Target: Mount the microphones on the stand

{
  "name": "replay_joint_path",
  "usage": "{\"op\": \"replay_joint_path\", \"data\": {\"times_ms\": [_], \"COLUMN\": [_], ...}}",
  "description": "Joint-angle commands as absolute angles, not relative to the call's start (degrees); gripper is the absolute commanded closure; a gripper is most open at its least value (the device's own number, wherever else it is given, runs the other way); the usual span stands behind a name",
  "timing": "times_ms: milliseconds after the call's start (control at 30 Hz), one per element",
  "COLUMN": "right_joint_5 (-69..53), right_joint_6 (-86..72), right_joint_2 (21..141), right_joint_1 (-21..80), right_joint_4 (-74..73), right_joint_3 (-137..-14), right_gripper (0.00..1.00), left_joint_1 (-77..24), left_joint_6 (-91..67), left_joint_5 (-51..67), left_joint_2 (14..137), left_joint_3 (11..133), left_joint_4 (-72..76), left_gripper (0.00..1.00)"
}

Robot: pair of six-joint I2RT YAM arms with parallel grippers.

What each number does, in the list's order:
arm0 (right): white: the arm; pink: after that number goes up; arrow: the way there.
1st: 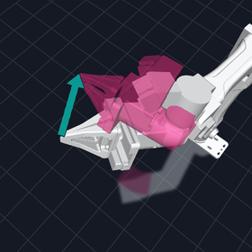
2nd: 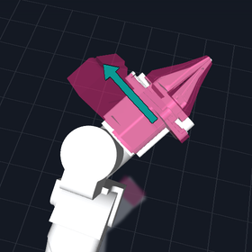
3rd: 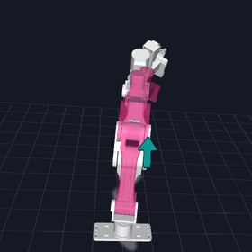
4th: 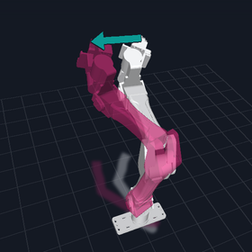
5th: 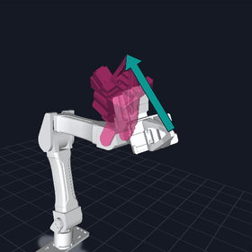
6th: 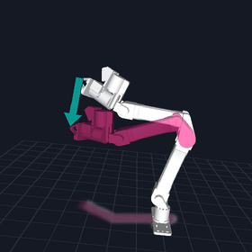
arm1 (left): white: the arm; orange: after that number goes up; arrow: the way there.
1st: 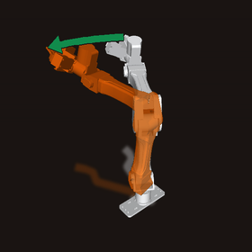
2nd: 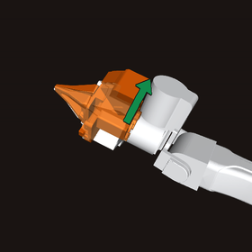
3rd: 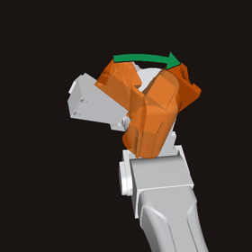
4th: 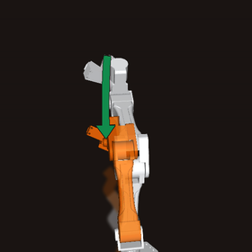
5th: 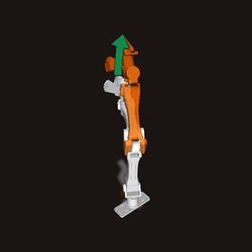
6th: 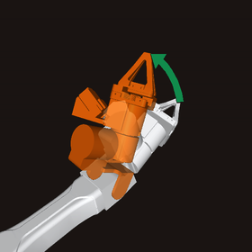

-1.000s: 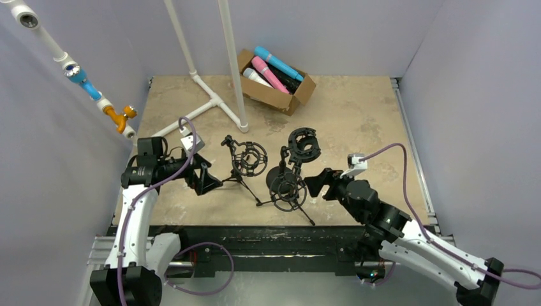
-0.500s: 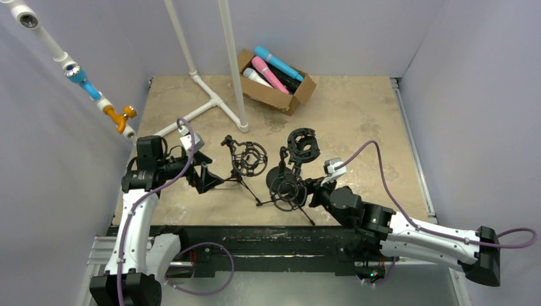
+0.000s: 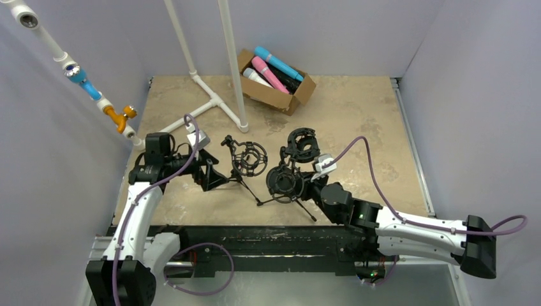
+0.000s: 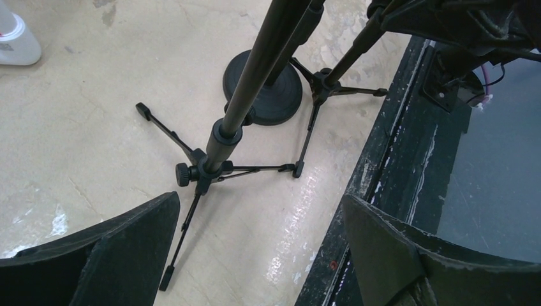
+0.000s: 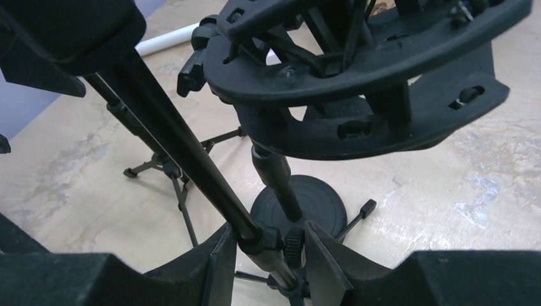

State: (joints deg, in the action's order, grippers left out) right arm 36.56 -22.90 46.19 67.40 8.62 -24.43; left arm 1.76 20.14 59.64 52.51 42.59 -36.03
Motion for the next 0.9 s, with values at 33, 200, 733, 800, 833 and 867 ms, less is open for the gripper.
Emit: {"op": "replay_joint_path", "data": {"times_ms": [33, 200, 733, 800, 833, 867], "right_joint_5": [41.3, 46.1, 65.2, 70.1, 72.1, 73.8], "right_joint_6": [-22.3, -22.0, -16.3, -17.0, -17.0, -16.8], "right_joint_2": [46.7, 40.1, 24.9, 25.8, 25.6, 25.0], "right_joint_1": [67.5, 67.5, 67.5, 67.5, 67.5, 67.5], "right_joint_4": [13.5, 8.0, -1.4, -4.1, -4.3, -4.5], "right_joint_3": [-27.3, -26.7, -27.1, -28.6, -28.9, -28.9], "right_gripper": [0.98, 1.00, 1.00, 1.00, 1.00, 1.00], "left_joint_1": [-0.3, -2.3, -6.3, -7.0, -7.4, -7.6], "left_joint_6": [16.7, 15.1, 9.5, 10.1, 10.7, 11.3], "left_joint_5": [60.3, 59.7, 59.9, 59.2, 59.0, 58.8], "left_joint_2": [53.6, 54.7, 60.8, 61.8, 62.3, 62.7], "left_joint_3": [44.9, 45.4, 47.0, 47.2, 47.3, 47.6], "left_joint_4": [-31.4, -29.3, -16.9, -15.6, -15.2, -15.1], "left_gripper": [0.00, 0.00, 0.00, 0.00, 0.00, 0.01]}}
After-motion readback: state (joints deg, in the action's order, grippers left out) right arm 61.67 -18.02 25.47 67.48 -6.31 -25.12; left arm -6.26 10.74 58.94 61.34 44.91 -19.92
